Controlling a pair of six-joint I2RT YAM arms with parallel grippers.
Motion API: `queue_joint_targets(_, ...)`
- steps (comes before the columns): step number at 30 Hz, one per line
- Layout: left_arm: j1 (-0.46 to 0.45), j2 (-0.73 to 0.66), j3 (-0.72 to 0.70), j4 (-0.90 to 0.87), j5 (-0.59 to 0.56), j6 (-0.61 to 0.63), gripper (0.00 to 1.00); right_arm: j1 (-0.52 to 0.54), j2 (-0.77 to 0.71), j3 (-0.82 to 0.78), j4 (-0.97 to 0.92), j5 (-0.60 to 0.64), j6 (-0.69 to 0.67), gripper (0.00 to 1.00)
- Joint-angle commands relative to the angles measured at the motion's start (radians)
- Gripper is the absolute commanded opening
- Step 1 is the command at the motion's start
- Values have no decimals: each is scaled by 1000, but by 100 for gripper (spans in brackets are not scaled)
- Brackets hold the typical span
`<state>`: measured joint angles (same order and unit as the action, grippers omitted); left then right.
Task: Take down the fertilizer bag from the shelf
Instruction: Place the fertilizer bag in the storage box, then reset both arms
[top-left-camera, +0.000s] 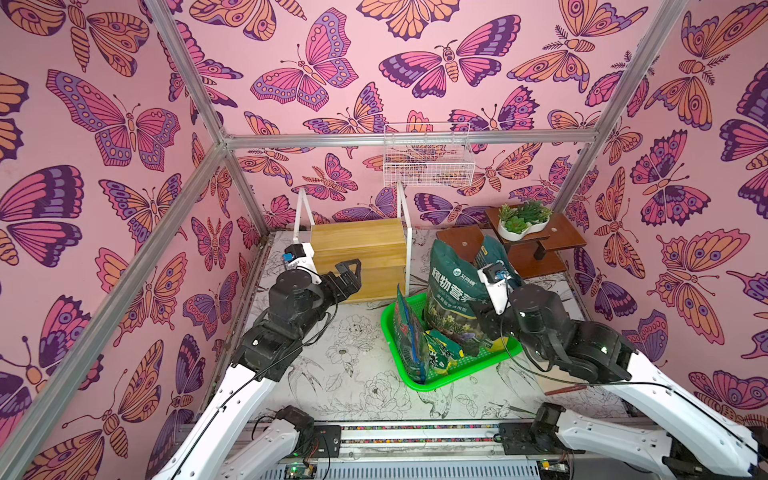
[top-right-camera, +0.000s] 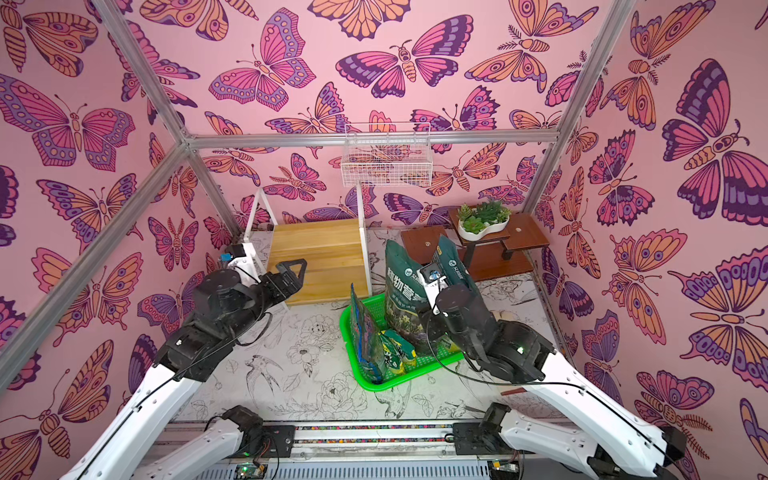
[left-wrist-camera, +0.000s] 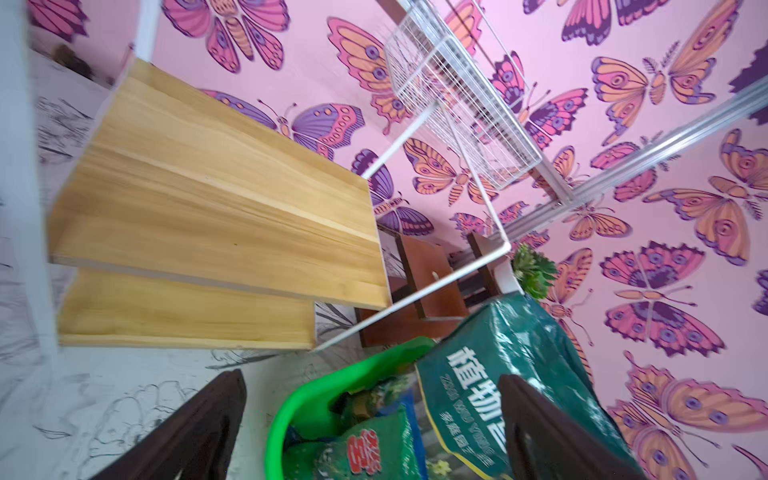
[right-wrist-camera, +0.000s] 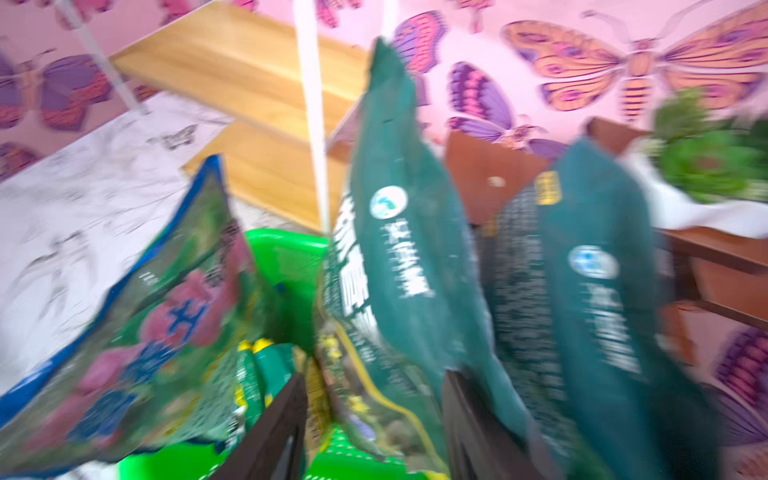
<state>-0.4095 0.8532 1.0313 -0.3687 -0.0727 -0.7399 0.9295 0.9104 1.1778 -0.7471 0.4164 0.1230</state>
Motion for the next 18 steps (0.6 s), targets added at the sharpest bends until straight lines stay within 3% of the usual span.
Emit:
queue_joint_targets(1,64,-28,-29,-21,-52,69,100,-70,-55,23,-40,62,1,52)
queue_joint_targets(8,142,-46,-62,-38,-52,97,100,-107,-152,74,-1,157,-52,52)
queue_joint_targets(13,168,-51,-93,-39,-96,117,100,-121,-157,66,-5,283,-106,57)
queue_joint_targets(16,186,-54,-113,-42,-145,161,100,-214,-136,80,-35,283,-94,57)
queue_joint_targets(18,202,-51,-121,-52,-164,186,100,-323,-129,83,-43,203,-76,58)
